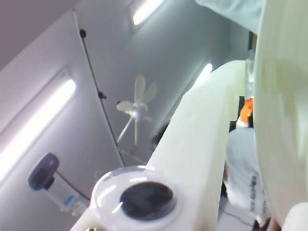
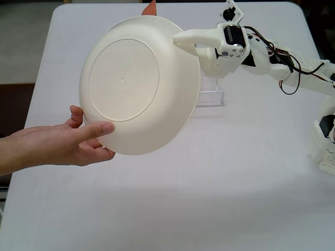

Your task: Could you take three plates?

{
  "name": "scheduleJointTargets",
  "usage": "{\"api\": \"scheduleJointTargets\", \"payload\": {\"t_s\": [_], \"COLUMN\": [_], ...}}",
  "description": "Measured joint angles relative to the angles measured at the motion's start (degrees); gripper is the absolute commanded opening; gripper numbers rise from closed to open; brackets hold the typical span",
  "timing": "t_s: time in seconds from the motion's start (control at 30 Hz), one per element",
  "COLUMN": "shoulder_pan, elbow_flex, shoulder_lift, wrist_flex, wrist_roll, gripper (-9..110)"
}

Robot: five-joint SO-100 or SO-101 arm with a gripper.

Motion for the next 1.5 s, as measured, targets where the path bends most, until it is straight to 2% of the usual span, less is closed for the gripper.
{"api": "scheduleJointTargets", "payload": {"t_s": [0.07,0.17,0.43,0.57,0.83,1.03,1.2,1.5], "shoulder_pan": [0.44,1.23,2.64,3.6,6.59,10.63,12.66,13.45], "elbow_flex": [0.0,-0.09,-0.09,2.29,20.21,35.16,46.58,63.19], "shoulder_lift": [0.0,0.09,4.04,9.23,24.17,32.08,37.53,48.34], "wrist_flex": [2.64,8.53,20.04,21.88,22.76,25.49,25.49,25.49], "wrist_roll": [-1.58,-3.43,-5.27,-6.42,-4.31,2.02,4.22,4.92], "gripper": [37,44,47,47,37,13,0,0]}}
